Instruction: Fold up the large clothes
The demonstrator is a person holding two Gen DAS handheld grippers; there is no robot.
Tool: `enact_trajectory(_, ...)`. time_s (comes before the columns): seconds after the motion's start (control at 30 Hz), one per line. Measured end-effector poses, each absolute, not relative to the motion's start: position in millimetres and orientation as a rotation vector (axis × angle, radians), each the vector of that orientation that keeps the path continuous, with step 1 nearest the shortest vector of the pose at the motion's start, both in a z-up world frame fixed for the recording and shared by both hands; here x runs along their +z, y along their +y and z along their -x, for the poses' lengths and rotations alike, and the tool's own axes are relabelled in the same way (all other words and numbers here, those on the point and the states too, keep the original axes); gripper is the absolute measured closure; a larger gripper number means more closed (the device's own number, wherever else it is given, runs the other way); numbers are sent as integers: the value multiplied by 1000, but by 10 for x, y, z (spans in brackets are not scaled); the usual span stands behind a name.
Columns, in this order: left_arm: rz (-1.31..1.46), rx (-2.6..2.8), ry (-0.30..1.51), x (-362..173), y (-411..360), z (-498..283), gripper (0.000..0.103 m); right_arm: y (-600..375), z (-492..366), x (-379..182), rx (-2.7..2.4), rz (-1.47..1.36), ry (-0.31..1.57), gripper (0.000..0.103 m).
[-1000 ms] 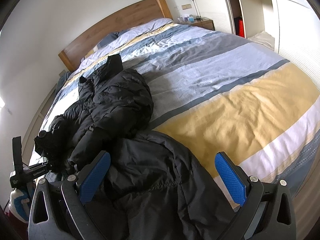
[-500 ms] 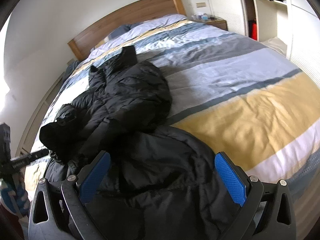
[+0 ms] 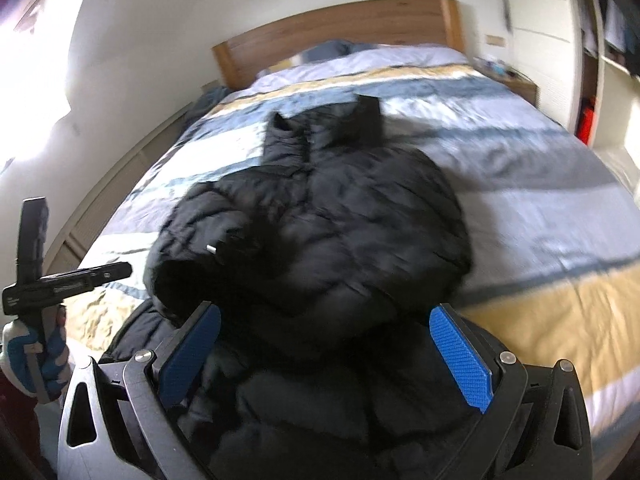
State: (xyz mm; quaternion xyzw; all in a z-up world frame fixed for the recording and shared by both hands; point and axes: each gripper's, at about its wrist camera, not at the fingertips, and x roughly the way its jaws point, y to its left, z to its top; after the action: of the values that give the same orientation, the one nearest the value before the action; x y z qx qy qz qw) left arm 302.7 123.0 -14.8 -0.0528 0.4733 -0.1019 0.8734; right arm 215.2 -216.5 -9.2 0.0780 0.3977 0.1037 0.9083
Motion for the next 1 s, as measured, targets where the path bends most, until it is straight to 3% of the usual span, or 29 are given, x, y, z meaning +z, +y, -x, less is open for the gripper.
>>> enact_trajectory(0.47,186,-104,1010,-421,1612,-3405,78,-970,-2802,-121,451,0,839,1)
enact_trajectory(1.0,157,-43,1106,-1071,1380,-3657,76,-962,-3087,-1073,460,39,1012,1)
